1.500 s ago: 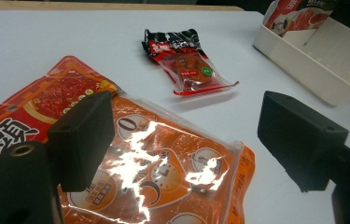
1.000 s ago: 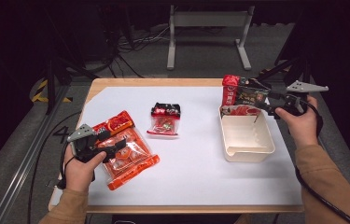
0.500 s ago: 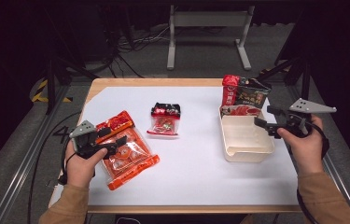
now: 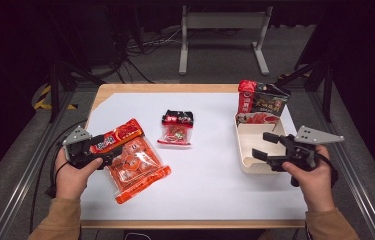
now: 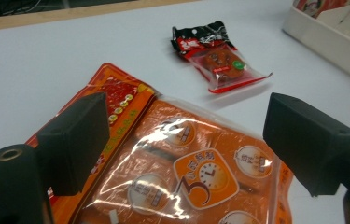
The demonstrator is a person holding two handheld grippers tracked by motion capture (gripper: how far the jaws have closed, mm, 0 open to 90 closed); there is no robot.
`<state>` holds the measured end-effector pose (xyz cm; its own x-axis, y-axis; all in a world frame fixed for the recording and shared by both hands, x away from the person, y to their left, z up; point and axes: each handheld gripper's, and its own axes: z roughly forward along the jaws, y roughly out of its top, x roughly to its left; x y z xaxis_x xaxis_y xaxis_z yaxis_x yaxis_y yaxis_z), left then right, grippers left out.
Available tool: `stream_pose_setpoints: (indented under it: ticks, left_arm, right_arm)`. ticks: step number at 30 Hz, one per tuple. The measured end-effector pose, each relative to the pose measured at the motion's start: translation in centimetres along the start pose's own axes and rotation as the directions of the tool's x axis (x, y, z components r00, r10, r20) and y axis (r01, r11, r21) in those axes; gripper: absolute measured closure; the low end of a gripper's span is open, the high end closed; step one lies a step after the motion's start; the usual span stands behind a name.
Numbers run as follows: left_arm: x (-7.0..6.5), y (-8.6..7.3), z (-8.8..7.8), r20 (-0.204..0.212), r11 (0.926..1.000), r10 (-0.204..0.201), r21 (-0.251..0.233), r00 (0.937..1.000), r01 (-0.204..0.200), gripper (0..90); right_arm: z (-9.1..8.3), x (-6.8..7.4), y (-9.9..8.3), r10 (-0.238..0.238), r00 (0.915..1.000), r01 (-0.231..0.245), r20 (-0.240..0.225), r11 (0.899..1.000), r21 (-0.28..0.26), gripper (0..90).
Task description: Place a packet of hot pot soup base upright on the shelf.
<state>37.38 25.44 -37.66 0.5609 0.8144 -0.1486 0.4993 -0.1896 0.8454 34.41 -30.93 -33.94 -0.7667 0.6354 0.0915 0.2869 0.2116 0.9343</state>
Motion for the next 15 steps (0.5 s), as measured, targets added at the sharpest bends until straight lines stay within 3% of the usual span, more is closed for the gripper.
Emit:
stream_pose_setpoints:
  ticks: [2,5,10,13,15]
  left_arm:
    - [0.1,-0.1,0.0,0.002,0.9999,-0.008,-0.006,1.0,0.008,15.4]
    - [0.3,-0.3,0.0,0.011,0.9997,-0.009,-0.022,0.9999,0.009,14.8]
    - [0.5,-0.4,0.2,0.026,0.9996,-0.016,-0.022,0.9995,0.016,10.7]
    - [0.6,-0.4,0.1,0.039,0.9997,-0.018,-0.015,0.9991,0.019,9.6]
    - [0.7,-0.4,0.1,0.045,0.9995,-0.029,-0.013,0.9986,0.029,9.2]
  right_arm:
    - [0.6,0.7,-0.1,-0.02,0.9997,0.02,-0.015,1.0,0.01,24.4]
    - [1.4,1.2,-0.3,0.001,0.9976,-0.001,-0.069,1.0,0.002,24.4]
    - [2.3,1.7,-0.6,-0.017,0.9962,0.018,-0.085,1.0,0.01,24.7]
    - [2.8,2.1,-0.8,-0.052,0.9939,0.053,-0.097,0.998,0.015,24.8]
    - [3.2,2.3,-0.8,-0.055,0.9897,0.058,-0.132,0.998,0.018,26.6]
